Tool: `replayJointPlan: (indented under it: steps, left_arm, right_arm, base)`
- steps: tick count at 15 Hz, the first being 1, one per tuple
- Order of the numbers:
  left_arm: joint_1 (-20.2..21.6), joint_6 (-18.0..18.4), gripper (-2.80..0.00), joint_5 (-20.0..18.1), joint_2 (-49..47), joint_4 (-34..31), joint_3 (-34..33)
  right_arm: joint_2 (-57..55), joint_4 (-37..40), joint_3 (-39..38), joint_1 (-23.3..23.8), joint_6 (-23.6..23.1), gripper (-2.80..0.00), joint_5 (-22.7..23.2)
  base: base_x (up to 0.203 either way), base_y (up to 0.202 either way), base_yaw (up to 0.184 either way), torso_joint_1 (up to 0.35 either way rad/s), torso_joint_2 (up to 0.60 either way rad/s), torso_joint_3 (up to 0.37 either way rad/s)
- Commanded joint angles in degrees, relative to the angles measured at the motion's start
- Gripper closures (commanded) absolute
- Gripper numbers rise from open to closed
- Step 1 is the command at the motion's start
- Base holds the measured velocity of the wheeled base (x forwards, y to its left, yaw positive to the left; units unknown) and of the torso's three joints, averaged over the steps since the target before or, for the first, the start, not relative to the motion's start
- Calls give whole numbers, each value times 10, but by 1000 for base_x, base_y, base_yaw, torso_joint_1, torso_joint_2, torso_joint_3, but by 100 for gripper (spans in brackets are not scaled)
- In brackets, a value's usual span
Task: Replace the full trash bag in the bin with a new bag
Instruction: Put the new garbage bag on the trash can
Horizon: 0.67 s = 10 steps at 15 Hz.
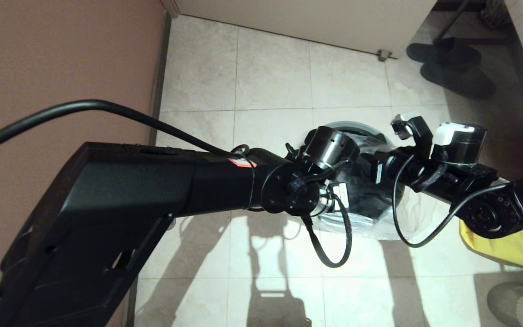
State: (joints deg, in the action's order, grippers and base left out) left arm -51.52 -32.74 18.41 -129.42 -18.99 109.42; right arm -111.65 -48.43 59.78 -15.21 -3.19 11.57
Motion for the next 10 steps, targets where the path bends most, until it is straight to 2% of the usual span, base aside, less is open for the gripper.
replayJointPlan:
  steps: [1,6,10]
  left_arm:
    - [-1,-3,0,1,-2,-1,1]
    - [-3,-9,0,0,0,-2,0]
    - [-11,-18,0,0,1,-1,-10]
  right_arm:
    - [-1,-6,3,-1,0,0,-4]
    - [-15,-31,26,0,2,0,-23]
    - [-31,-29,82,2,3,0,-46]
  base:
    - [0,0,0,0,0,0]
    - [0,0,0,0,0,0]
    - [0,0,0,0,0,0]
